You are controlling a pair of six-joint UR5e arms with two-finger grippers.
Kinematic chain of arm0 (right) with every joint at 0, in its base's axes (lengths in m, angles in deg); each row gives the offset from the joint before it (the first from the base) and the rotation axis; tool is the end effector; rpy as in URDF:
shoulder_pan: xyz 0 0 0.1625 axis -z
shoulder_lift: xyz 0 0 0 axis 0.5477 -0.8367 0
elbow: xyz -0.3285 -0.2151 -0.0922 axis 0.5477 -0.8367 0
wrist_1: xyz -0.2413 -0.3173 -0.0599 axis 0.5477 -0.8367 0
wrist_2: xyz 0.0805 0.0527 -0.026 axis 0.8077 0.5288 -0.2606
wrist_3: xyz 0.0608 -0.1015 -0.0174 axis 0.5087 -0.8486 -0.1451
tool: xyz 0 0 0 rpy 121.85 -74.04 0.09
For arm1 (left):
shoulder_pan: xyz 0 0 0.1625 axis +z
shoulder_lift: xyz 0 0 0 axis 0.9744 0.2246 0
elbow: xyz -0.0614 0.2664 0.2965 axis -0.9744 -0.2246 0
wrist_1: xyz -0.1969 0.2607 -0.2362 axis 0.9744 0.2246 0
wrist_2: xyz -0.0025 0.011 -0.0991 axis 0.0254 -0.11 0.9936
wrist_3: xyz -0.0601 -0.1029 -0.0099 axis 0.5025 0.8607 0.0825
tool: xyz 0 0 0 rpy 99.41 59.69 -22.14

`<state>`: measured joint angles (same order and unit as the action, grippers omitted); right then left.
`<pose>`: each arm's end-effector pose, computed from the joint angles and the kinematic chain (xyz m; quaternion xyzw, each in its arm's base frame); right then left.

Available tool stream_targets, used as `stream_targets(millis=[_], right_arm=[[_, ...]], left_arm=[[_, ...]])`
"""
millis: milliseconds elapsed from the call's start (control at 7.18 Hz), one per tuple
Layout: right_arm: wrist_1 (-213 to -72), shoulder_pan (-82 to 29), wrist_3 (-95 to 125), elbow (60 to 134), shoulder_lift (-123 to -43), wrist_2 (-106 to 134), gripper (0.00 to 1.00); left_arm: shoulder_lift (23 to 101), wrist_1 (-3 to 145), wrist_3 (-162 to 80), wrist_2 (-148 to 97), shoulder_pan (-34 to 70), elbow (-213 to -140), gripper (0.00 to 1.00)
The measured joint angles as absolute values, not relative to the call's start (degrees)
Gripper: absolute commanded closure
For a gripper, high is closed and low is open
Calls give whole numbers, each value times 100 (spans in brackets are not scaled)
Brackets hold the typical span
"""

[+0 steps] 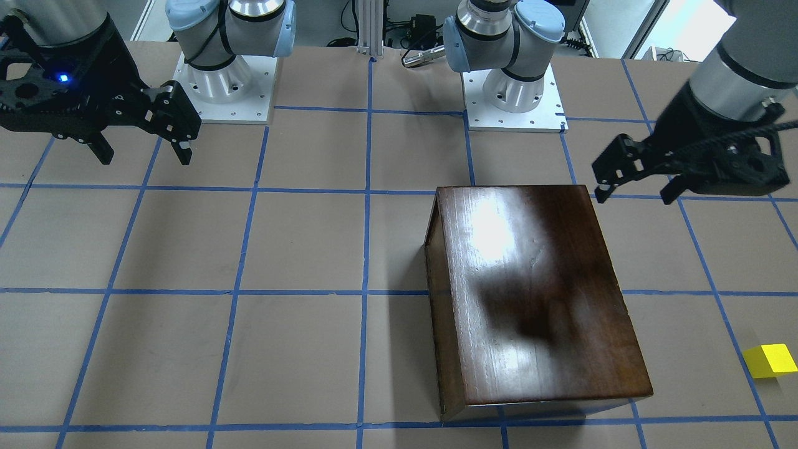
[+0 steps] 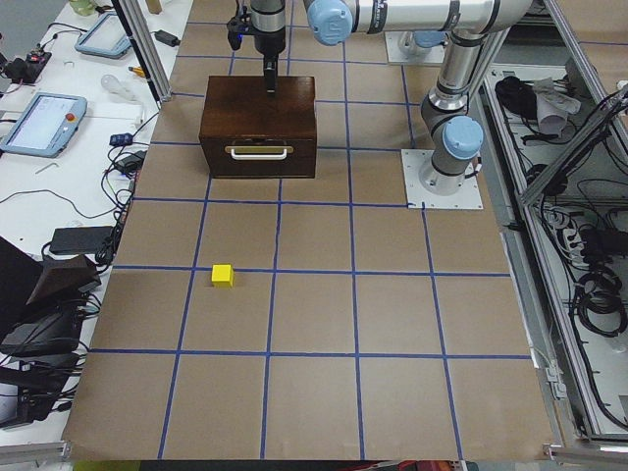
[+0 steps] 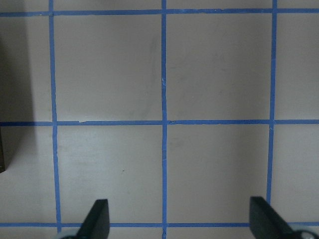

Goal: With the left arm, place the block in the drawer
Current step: 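Move the left gripper down beside the cabinet toward the drawer's white handle, then close the left gripper on the white drawer handle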

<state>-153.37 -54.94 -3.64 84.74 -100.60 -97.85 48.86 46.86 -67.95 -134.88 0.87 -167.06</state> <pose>0.1187 -0.5086 0.4988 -0.0017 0.9993 -0.0380 0.0056 -0.0079 -0.5425 0.4615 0.0128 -0.9997 0.0104 0.0159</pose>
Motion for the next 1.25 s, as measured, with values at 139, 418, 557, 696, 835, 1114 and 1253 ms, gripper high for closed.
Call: stream_targets(millis=[139, 418, 557, 696, 835, 1114, 1253], right_arm=[[-15337, -5494, -364, 8474, -10060, -9785, 0], [-15337, -5494, -364, 8474, -10059, -9785, 0], [-15337, -5494, -364, 8474, -10062, -9786, 0], [-15337, -5494, -364, 8474, -10063, -9785, 0], [-15337, -5494, -364, 8474, -10061, -9785, 0], [-15337, -5494, -364, 8474, -10061, -9785, 0], [-15337, -5494, -364, 8474, -10060, -9785, 0]], left_arm=[[5022, 4669, -7137, -13450, 432, -16697, 0], [5373, 4587, -7745, -13239, 1059, -16695, 0], [5595, 4559, -7925, -13065, 1314, -16697, 0], [5833, 4523, -8118, -12892, 1508, -16709, 0], [6046, 4485, -8284, -12750, 1646, -16732, 0], [6346, 4431, -8380, -12466, 1735, -16810, 1], [6400, 4393, -8488, -12350, 1694, -16904, 2]])
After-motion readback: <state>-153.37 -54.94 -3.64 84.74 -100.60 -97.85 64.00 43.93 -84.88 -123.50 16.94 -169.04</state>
